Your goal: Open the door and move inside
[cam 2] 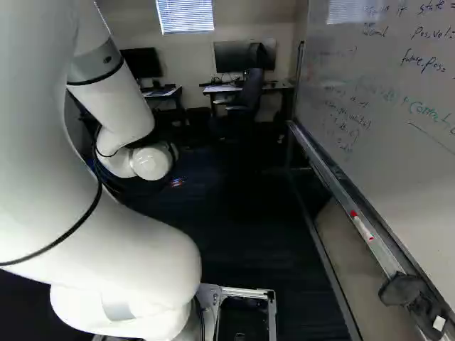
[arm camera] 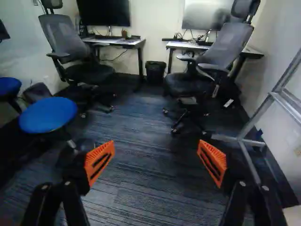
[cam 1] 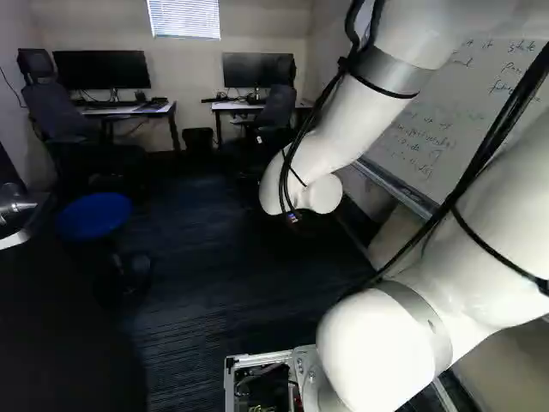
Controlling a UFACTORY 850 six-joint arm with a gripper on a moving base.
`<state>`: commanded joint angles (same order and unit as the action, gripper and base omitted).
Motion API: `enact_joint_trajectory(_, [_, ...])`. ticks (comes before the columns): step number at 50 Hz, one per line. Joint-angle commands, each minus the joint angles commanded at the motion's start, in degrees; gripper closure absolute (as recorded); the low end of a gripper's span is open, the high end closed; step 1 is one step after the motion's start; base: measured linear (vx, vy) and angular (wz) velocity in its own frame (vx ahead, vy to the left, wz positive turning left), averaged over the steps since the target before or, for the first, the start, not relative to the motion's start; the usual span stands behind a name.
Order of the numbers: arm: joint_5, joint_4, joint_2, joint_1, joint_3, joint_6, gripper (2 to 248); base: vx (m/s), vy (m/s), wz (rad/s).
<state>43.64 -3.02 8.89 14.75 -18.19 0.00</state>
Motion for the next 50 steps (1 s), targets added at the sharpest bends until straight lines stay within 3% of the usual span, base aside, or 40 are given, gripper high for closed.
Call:
enact_joint_trajectory(25, [0.0,0.0,0.0,0.0,0.0,0.0,3,0.087,0.004,-0.002])
enact_joint_trajectory(50, [0.0,0.0,0.0,0.0,0.0,0.0,3,0.005,0.0,0.0])
